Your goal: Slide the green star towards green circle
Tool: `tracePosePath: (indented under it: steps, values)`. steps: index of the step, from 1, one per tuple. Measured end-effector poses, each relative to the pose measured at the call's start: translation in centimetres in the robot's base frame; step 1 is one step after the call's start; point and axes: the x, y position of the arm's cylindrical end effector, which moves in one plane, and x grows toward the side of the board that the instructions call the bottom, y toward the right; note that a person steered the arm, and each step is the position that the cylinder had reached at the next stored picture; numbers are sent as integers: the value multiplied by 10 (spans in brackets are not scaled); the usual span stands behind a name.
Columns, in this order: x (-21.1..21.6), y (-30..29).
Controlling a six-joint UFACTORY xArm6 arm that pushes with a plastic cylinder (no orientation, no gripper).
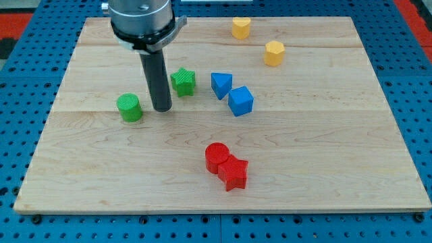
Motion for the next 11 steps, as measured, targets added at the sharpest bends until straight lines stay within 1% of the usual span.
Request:
tracePosePath:
  steps: [1, 2, 3, 4, 5, 6, 7, 8, 9, 10, 11]
  values:
    - [4, -54]
    - [-13, -73]
    - [-16, 16]
    - [-24, 71]
    - [-56, 59]
    - [-66, -28]
    - [-82, -52]
    - [-132, -30]
    - [-165, -67]
    - [-210, -63]
    - [-230, -98]
